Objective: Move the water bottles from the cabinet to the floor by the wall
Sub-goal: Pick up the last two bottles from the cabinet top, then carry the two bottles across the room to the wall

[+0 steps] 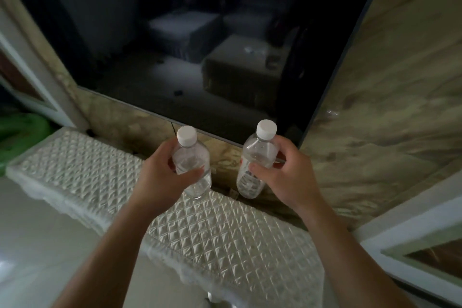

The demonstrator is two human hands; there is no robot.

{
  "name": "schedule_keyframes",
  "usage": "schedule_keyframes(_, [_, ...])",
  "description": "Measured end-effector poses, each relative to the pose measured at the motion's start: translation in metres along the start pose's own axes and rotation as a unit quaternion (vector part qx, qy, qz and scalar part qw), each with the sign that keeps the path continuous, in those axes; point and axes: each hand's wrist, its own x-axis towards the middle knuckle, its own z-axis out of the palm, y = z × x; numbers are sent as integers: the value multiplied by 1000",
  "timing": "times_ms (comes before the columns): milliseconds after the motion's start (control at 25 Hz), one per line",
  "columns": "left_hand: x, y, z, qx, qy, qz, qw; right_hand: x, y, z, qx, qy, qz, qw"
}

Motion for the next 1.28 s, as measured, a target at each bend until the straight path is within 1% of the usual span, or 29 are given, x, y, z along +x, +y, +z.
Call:
schedule_keyframes(320, [-47, 2, -1, 0, 88, -62, 994, -2, 0, 0, 15, -108, -45, 993])
schedule_keyframes(440, [-61, -8, -10, -3, 120, -79, 990, -1, -5, 12, 13, -148, -58, 987])
schedule_keyframes(640, [-82, -30, -43, -45, 165, -93, 981, -4, -28, 45, 23, -204, -84, 975])
schedule_keyframes(800, [-101, -50, -85, -62, 204, -106, 971, -8, -53, 93, 24, -247, -102, 963])
schedule_keyframes(920, [-112, -71, -121, -60, 226, -115, 965, -15, -73, 137, 32, -262, -108, 959])
schedule_keyframes(1280, [-152, -160, -256, -28, 291, -137, 946, -49, -150, 296, 48, -338, -133, 930])
